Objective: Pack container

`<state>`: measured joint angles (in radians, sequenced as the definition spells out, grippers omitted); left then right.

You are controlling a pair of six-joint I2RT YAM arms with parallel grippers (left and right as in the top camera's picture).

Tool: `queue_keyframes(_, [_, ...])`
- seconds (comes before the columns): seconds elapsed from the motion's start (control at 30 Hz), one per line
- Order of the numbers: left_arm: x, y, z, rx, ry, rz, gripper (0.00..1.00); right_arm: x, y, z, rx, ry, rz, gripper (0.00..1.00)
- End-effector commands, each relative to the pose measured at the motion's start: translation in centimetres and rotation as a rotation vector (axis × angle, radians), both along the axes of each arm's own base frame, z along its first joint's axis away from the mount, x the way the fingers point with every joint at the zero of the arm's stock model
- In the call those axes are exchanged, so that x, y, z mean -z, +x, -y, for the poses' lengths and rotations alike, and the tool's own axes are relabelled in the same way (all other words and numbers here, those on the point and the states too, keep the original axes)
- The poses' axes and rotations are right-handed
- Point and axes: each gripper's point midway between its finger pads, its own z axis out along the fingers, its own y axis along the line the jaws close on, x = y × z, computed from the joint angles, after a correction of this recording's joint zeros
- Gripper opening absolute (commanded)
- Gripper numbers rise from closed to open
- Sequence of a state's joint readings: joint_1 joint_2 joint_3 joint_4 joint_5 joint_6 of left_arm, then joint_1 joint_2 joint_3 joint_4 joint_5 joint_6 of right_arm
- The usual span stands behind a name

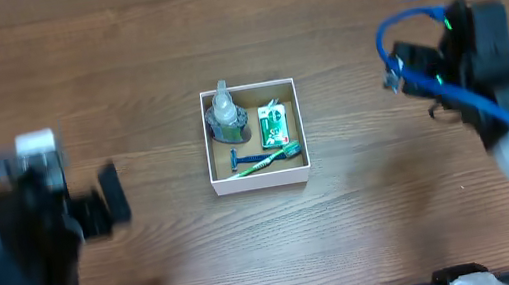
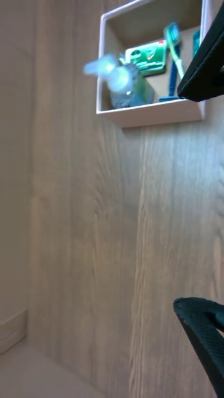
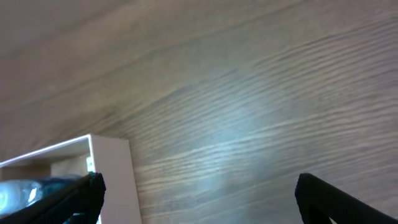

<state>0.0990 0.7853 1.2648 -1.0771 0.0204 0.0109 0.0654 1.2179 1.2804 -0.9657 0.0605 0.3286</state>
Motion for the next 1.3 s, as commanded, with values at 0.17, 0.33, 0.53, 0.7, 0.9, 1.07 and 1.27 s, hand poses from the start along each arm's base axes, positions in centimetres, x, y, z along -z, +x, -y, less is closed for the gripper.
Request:
queue_keyframes(0.17, [4.1,-5.7,2.0,0.066,-0.042,0.104,1.0,0.3,-7.8,2.1,0.077,-0.039,0.195,1.0])
queue_keyframes(0.33, [5.5,-5.7,2.8,0.1,-0.082,0.064,1.0,0.1,-9.4,2.3,0.081,-0.038,0.229,1.0])
queue_keyframes(0.53, [7.6,-7.0,2.9,0.095,-0.096,-0.033,1.0,1.3,-9.8,2.3,0.079,-0.044,0.171,1.0])
queue_keyframes(0.7, [8.4,-7.6,3.0,0.093,-0.102,-0.074,1.0,1.6,-9.7,2.3,0.079,-0.046,0.156,1.0])
queue_keyframes(0.9, [8.5,-7.7,3.0,0.093,-0.103,-0.078,1.0,2.5,-10.3,2.6,0.066,-0.089,0.106,1.0])
queue_keyframes(1.07, [8.5,-7.7,3.0,0.093,-0.103,-0.078,1.0,1.2,-9.1,2.5,0.056,-0.088,0.185,1.0])
queue_keyframes(1.27, [8.5,-7.7,3.0,0.093,-0.103,-0.078,1.0,0.6,-8.9,1.0,-0.106,-0.159,0.29,1.0])
